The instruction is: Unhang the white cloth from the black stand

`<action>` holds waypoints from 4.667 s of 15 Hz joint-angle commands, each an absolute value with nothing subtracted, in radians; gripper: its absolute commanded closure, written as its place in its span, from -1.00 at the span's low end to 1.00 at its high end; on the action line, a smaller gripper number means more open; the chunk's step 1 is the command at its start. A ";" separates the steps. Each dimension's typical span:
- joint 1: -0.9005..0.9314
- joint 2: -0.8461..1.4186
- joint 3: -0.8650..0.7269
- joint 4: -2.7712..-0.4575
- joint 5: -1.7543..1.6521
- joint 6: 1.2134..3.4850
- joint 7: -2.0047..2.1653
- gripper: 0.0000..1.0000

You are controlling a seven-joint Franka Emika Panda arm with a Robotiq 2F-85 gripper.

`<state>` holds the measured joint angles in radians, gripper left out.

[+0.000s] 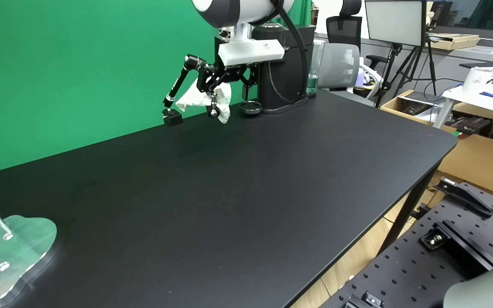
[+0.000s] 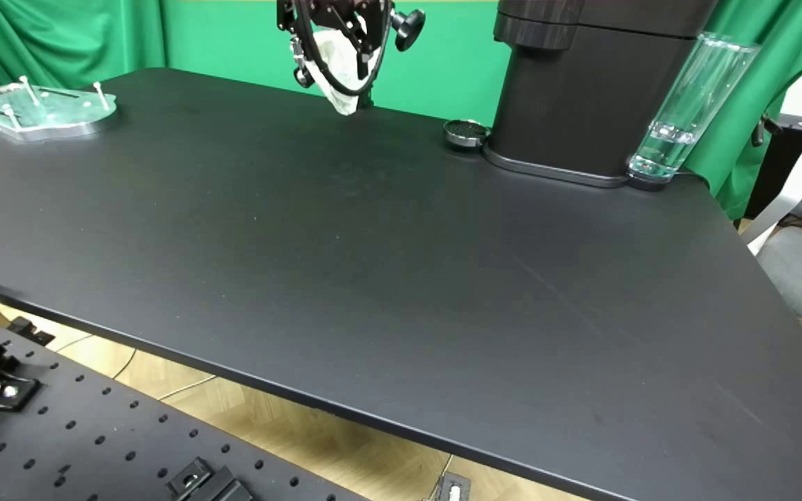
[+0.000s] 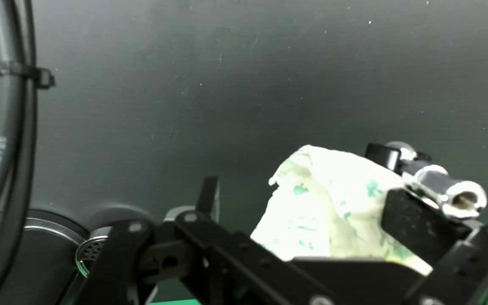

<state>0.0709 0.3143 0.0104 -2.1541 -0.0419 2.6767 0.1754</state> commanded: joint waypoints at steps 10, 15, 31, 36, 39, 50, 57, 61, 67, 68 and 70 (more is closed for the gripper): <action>0.083 0.334 0.019 -2.048 -0.003 2.662 0.181 -1.00; 0.068 0.358 0.028 -2.036 0.044 2.653 0.163 -0.02; 0.082 0.302 0.002 -2.007 0.046 2.466 0.229 0.97; 0.083 0.205 -0.025 -2.048 0.011 2.301 0.297 0.97; 0.071 0.139 -0.031 -2.082 -0.008 2.204 0.324 0.97; 0.024 0.072 -0.028 -2.178 0.008 2.119 0.260 -0.16; 0.034 0.033 -0.022 -2.262 -0.217 2.184 0.226 -0.98; 0.031 -0.025 -0.007 -2.371 -0.287 2.329 0.234 -1.00; 0.013 -0.028 -0.011 -2.424 0.000 2.241 0.146 -1.00; 0.009 -0.018 -0.014 -2.419 0.036 2.190 0.135 -1.00; 0.000 -0.012 -0.017 -2.418 0.063 2.122 0.136 -1.00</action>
